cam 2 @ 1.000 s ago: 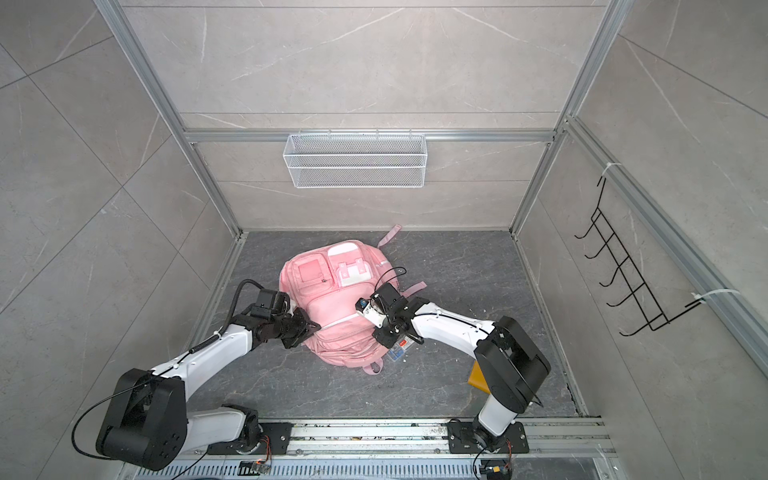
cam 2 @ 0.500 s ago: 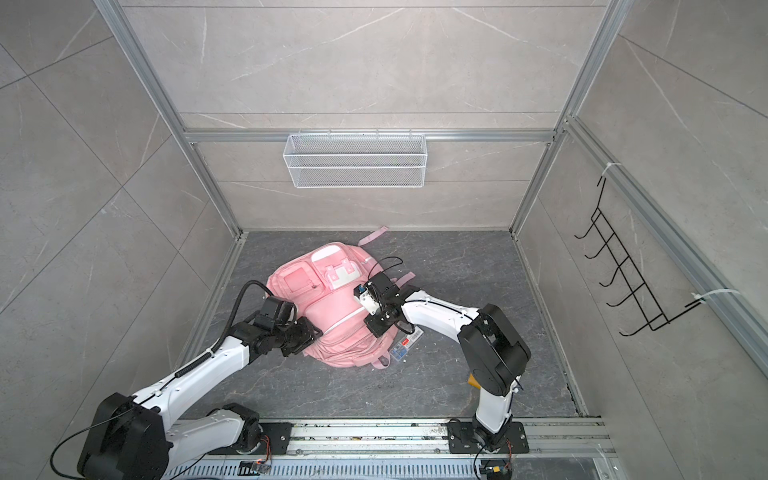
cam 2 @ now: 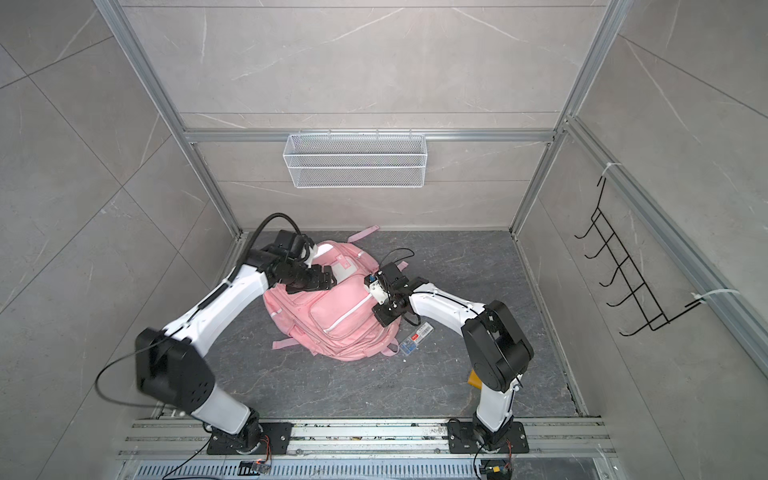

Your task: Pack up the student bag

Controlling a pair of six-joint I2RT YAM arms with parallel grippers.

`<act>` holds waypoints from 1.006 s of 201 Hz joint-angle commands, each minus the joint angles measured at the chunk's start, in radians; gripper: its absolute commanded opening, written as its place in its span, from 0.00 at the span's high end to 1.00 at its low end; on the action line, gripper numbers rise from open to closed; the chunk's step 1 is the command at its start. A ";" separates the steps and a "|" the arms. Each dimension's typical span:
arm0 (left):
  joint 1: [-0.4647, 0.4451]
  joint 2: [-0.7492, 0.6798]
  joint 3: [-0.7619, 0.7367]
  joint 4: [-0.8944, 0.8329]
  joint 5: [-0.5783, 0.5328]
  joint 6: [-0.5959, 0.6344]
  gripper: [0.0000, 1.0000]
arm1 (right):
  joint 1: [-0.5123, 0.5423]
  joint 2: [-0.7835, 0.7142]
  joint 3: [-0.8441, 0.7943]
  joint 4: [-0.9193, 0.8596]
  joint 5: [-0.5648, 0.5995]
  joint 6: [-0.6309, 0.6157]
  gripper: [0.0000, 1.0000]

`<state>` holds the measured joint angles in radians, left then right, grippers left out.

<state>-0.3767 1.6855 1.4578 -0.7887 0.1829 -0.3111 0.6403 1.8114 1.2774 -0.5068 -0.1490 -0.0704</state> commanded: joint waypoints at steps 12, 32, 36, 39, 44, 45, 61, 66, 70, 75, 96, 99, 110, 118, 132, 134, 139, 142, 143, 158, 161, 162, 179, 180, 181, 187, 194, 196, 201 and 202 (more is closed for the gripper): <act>0.002 0.124 0.100 -0.090 0.060 0.114 0.11 | -0.010 0.029 0.077 -0.029 0.020 0.020 1.00; 0.002 0.173 0.108 -0.106 0.050 0.127 0.14 | -0.010 0.029 0.094 -0.026 0.019 0.034 1.00; 0.002 0.179 0.103 -0.104 0.051 0.127 0.15 | -0.010 0.029 0.094 -0.024 0.018 0.038 1.00; 0.003 0.180 0.097 -0.102 0.054 0.125 0.16 | -0.011 0.028 0.095 -0.023 0.017 0.041 1.00; 0.002 0.183 0.088 -0.095 0.061 0.123 0.19 | -0.010 0.026 0.095 -0.021 0.018 0.043 1.00; 0.002 0.183 0.086 -0.093 0.063 0.122 0.19 | -0.010 0.026 0.094 -0.021 0.017 0.044 1.00; 0.002 0.171 0.048 -0.070 0.090 0.108 0.32 | -0.010 0.028 0.097 -0.022 0.017 0.050 1.00; 0.000 0.162 0.036 -0.062 0.095 0.104 0.36 | -0.010 0.029 0.100 -0.022 0.017 0.052 1.00; -0.002 0.155 0.025 -0.057 0.100 0.101 0.39 | -0.009 0.032 0.100 -0.024 0.017 0.051 1.00; -0.005 0.148 0.015 -0.050 0.104 0.098 0.42 | -0.010 0.033 0.100 -0.024 0.017 0.053 1.00; -0.024 0.111 -0.027 -0.032 0.127 0.091 0.52 | -0.010 0.046 0.114 -0.032 0.017 0.055 1.00; -0.026 0.106 -0.033 -0.029 0.132 0.092 0.52 | -0.010 0.048 0.118 -0.034 0.017 0.054 1.00; -0.036 0.088 -0.053 -0.019 0.146 0.086 0.56 | -0.010 0.058 0.132 -0.041 0.017 0.050 1.00; -0.040 0.079 -0.068 -0.014 0.152 0.080 0.60 | -0.010 0.064 0.146 -0.045 0.017 0.047 1.00; -0.046 0.065 -0.087 -0.004 0.155 0.065 0.68 | -0.010 0.080 0.172 -0.056 0.017 0.039 1.00; -0.047 0.063 -0.089 -0.002 0.155 0.064 0.69 | -0.010 0.082 0.175 -0.057 0.017 0.037 1.00; -0.050 0.058 -0.096 0.004 0.156 0.058 0.70 | -0.010 0.087 0.186 -0.062 0.017 0.035 1.00; -0.051 0.055 -0.100 0.006 0.157 0.054 0.70 | -0.010 0.091 0.191 -0.065 0.017 0.033 1.00; -0.051 0.054 -0.101 0.007 0.157 0.054 0.71 | -0.010 0.092 0.193 -0.065 0.017 0.033 1.00; -0.058 0.039 -0.118 0.021 0.165 0.036 0.72 | -0.010 0.107 0.215 -0.071 0.017 0.029 1.00; -0.059 0.038 -0.122 0.023 0.166 0.035 0.72 | -0.010 0.109 0.219 -0.071 0.017 0.029 1.00; -0.060 0.036 -0.123 0.024 0.167 0.034 0.72 | -0.010 0.110 0.220 -0.072 0.017 0.028 1.00; -0.067 0.025 -0.145 0.034 0.171 0.015 0.73 | -0.010 0.127 0.247 -0.075 0.015 0.026 1.00; -0.067 0.024 -0.146 0.035 0.171 0.014 0.73 | -0.010 0.128 0.249 -0.075 0.014 0.026 1.00; -0.068 0.024 -0.149 0.036 0.171 0.013 0.73 | -0.011 0.129 0.250 -0.075 0.014 0.025 1.00; -0.069 0.020 -0.160 0.040 0.171 0.007 0.73 | -0.010 0.136 0.260 -0.075 0.014 0.026 1.00; -0.068 0.019 -0.170 0.044 0.171 0.003 0.73 | -0.011 0.143 0.272 -0.076 0.013 0.027 1.00; -0.069 0.018 -0.173 0.046 0.170 0.001 0.73 | -0.010 0.145 0.278 -0.076 0.013 0.027 1.00; -0.069 0.017 -0.178 0.048 0.167 -0.002 0.73 | -0.011 0.151 0.286 -0.076 0.011 0.026 1.00; -0.069 0.017 -0.178 0.048 0.167 -0.003 0.73 | -0.011 0.151 0.287 -0.076 0.011 0.026 1.00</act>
<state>-0.4099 1.7332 1.3155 -0.7082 0.2451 -0.2703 0.6182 1.9335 1.4864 -0.6514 -0.0982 -0.0372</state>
